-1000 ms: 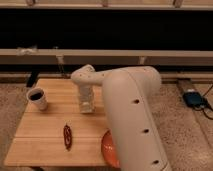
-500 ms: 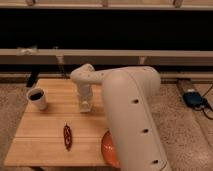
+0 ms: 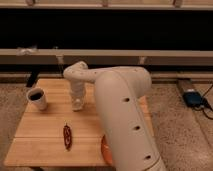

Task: Wipe the white sponge on the table

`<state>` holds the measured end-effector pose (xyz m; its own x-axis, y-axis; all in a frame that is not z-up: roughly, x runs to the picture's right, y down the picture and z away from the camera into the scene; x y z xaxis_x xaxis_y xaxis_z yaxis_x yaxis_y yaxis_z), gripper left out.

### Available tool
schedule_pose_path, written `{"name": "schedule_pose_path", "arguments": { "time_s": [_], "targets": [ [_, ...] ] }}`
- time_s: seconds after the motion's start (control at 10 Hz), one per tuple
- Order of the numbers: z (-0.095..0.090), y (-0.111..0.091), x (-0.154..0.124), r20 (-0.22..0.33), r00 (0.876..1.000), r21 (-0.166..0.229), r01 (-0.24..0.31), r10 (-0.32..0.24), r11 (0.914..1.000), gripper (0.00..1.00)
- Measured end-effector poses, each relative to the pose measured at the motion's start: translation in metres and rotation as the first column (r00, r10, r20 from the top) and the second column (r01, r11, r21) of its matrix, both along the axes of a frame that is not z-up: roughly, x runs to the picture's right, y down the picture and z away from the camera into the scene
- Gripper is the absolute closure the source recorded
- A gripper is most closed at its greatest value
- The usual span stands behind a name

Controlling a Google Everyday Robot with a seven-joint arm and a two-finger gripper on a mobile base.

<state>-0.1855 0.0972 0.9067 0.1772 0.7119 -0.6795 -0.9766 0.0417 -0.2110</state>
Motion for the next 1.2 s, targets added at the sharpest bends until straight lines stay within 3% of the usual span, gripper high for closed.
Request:
{"name": "schedule_pose_path", "arguments": {
  "time_s": [0.4, 0.8, 1.2],
  "targets": [
    [-0.014, 0.006, -0.039, 0.089, 0.995, -0.06, 0.047, -0.041, 0.9971, 1.0],
    [-0.03, 0.016, -0.056, 0.124, 0.99, -0.126, 0.083, -0.067, 0.9885, 1.0],
    [-0.047, 0.032, -0.057, 0.113, 0.991, -0.178, 0.097, -0.078, 0.9792, 1.0]
  ]
}}
